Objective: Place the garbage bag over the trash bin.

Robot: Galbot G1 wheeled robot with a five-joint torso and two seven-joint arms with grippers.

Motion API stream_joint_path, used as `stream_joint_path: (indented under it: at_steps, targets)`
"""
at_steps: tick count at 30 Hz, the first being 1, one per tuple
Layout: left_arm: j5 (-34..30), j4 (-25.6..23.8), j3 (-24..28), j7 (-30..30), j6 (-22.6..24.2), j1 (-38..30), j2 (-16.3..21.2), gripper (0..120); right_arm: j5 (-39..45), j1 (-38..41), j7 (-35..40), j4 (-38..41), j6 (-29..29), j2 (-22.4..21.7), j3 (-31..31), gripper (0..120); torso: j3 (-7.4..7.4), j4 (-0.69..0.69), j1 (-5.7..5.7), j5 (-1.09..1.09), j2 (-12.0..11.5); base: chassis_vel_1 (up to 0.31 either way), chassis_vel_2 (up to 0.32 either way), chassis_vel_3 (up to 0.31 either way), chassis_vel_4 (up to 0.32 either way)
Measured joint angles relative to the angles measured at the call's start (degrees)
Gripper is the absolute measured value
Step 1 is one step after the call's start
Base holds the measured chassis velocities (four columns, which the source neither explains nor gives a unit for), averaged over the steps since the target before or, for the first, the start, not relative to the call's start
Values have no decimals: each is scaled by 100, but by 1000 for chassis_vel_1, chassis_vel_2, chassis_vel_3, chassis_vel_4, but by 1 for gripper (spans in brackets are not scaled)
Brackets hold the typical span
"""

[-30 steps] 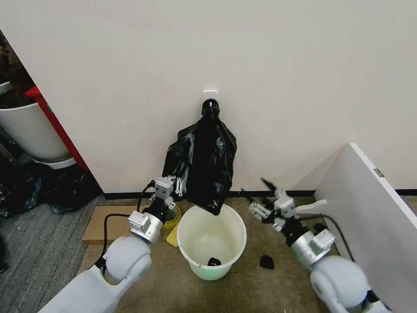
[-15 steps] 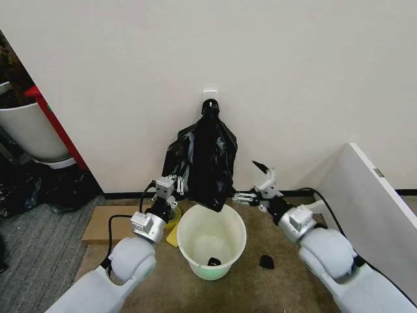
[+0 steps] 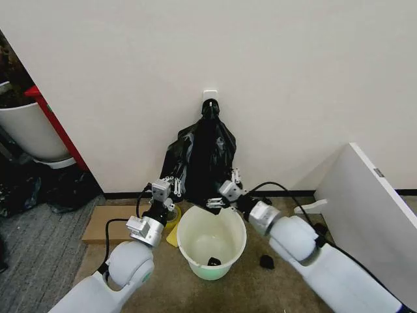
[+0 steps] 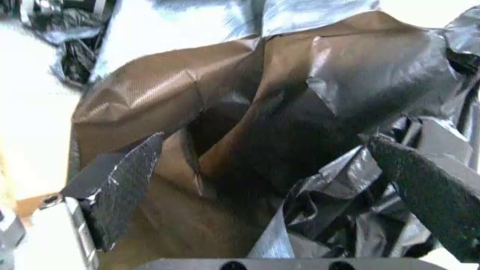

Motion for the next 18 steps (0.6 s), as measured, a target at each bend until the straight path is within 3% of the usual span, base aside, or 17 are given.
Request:
stream_joint_path:
  at_steps: [4, 10, 18]
  targets:
    - [0, -12, 21, 7, 0, -4, -12, 0, -251, 170, -11, -158, -128, 154, -155, 97, 0, 1, 0, 0, 0, 0, 0, 0, 0]
    - [0, -38, 38, 41, -11, 2, 10, 0, -333, 276, 76, -267, -380, 164, -205, 84, 0, 0, 0, 1, 0, 0, 0, 0, 0]
    - [34, -66, 78, 79, -50, 60, -54, 0, -711, 324, 352, -237, -1212, 6, -240, 82, 0, 0, 0, 1, 0, 0, 0, 0, 0]
